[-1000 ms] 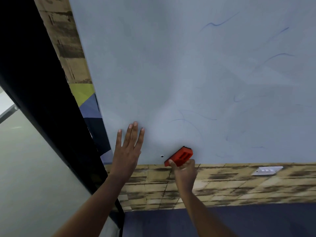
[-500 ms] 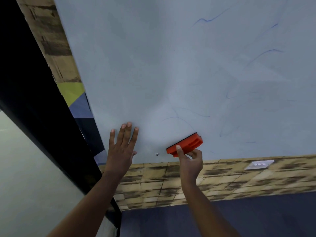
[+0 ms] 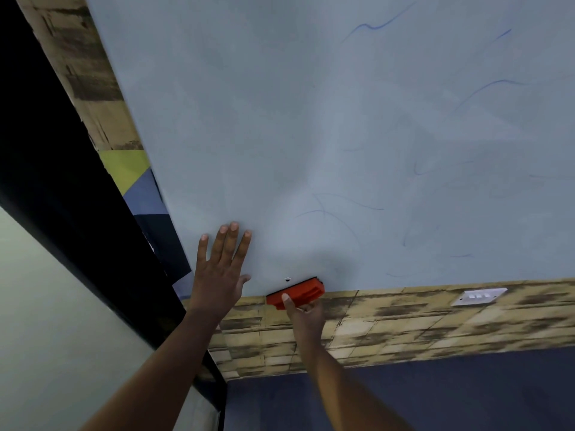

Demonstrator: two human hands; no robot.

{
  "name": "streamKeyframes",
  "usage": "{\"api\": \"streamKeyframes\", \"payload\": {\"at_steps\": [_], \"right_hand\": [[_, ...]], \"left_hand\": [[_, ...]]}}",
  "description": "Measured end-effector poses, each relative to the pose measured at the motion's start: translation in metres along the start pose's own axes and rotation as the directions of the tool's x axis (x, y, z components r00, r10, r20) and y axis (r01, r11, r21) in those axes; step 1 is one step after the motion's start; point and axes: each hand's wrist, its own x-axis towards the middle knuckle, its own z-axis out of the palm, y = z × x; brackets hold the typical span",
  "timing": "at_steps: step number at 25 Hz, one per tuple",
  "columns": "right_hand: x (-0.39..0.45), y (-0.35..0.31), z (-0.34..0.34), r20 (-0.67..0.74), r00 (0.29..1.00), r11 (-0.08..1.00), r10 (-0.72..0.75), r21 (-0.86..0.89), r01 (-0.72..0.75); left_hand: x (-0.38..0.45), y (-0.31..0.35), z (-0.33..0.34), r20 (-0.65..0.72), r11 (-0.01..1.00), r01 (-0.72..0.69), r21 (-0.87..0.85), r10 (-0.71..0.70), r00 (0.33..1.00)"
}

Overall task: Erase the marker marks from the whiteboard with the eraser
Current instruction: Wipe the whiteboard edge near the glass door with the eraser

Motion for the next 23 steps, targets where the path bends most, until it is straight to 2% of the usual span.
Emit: {"api": "streamKeyframes", "payload": {"at_steps": [4,8,10,13,15,17,18,19,20,21,23], "right_hand": [[0.019,-0.013,-0.031,-0.178,0.984,0.998,-0.018,0.05,0.028],[0.035,-0.063,-0.063,-0.375,0.918,0.986,-0.127,0.051,0.157],[0.029,-0.079,-0.052,-0.399,0.885,0.97,-0.239,-0.057,0.236],[0.007,-0.074,-0.017,-0.288,0.833,0.87,-0.471,-0.306,0.386],[0.005,-0.056,-0.015,-0.108,0.775,0.676,-0.622,-0.575,0.462],[0.015,-0.04,-0.029,0.174,0.643,0.27,-0.746,-0.804,0.53],[0.021,-0.038,-0.037,0.304,0.586,0.094,-0.751,-0.829,0.551],[0.025,-0.04,-0.044,0.375,0.556,-0.003,-0.742,-0.831,0.556],[0.029,-0.044,-0.05,0.381,0.541,-0.024,-0.75,-0.833,0.553],[0.033,-0.052,-0.055,0.321,0.55,0.045,-0.771,-0.834,0.55],[0.037,-0.079,-0.066,0.068,0.61,0.377,-0.79,-0.73,0.57]], "left_hand": [[-0.001,-0.001,0.001,-0.004,1.0,0.001,-0.016,-0.001,1.0],[-0.002,0.003,0.001,-0.019,1.0,0.012,-0.029,-0.013,1.0],[-0.002,0.004,0.001,-0.027,0.999,0.019,-0.032,-0.02,0.999],[-0.002,0.008,0.001,-0.034,0.999,0.026,-0.025,-0.027,0.999],[-0.002,0.009,0.001,-0.033,0.999,0.028,-0.018,-0.029,0.999],[-0.003,0.009,0.0,-0.034,1.0,0.03,-0.011,-0.03,0.999],[-0.003,0.009,0.0,-0.034,1.0,0.028,-0.006,-0.028,0.999],[-0.003,0.009,0.0,-0.036,1.0,0.028,-0.006,-0.028,0.999],[-0.004,0.009,0.0,-0.04,1.0,0.028,-0.01,-0.029,0.999],[-0.004,0.009,0.0,-0.044,0.999,0.028,-0.016,-0.029,0.999],[-0.005,0.009,0.001,-0.05,1.0,0.02,-0.02,-0.021,0.999]]}}
